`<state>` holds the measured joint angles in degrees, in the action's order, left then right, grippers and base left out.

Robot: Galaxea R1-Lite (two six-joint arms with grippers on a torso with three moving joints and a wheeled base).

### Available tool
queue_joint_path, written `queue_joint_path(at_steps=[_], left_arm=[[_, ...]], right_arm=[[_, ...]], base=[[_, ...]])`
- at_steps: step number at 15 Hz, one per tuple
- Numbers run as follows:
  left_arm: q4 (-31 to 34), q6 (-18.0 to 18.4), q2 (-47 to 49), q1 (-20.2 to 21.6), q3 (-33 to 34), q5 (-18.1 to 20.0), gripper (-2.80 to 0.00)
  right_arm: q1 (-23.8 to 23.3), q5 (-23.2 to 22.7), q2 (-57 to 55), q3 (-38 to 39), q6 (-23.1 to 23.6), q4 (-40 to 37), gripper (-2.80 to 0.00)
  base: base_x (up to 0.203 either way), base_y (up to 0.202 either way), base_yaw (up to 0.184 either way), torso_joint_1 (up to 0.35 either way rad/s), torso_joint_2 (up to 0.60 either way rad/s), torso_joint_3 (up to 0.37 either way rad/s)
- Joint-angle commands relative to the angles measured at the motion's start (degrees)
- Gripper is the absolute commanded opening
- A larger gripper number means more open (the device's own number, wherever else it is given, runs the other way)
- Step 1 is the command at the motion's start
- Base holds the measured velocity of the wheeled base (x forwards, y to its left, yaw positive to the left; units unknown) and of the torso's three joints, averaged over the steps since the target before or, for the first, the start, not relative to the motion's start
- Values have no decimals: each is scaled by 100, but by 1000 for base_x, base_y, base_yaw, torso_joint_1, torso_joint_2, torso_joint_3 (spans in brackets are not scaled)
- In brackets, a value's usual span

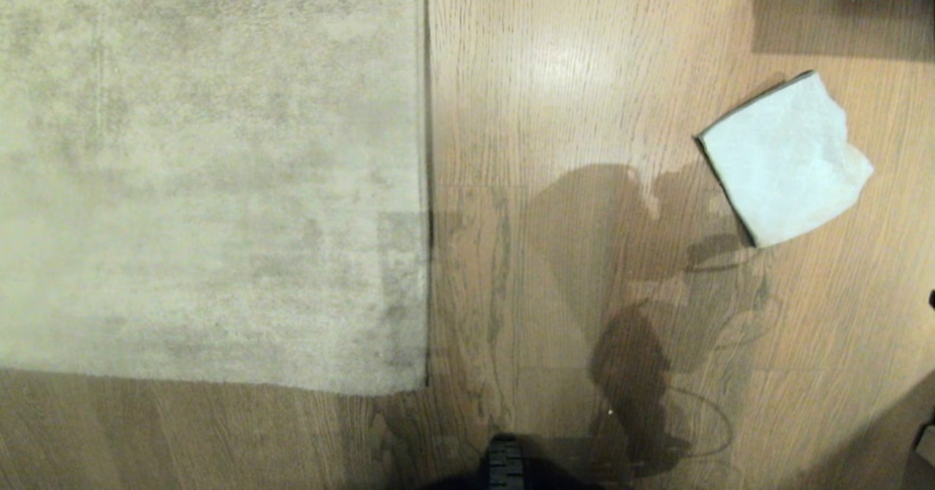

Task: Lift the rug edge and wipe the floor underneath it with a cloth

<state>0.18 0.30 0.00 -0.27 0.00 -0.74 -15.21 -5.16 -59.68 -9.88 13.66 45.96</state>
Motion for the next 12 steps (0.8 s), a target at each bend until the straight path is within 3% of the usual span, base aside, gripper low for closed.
queue_joint_path(at_steps=[1,6,12], left_arm=[[-1,-4,0,0,0,-5,-280],[-1,-4,0,0,0,-5,-280],[-1,5,0,0,0,-5,-280]], right_arm=[[872,384,771,201,4,-560,-280],[1164,787,2645,594,-21,-2136,-280],[1421,651,5586,857,-55,-4208,-280]], base=[[0,0,0,0,0,0],[0,0,0,0,0,0],[0,0,0,0,0,0]])
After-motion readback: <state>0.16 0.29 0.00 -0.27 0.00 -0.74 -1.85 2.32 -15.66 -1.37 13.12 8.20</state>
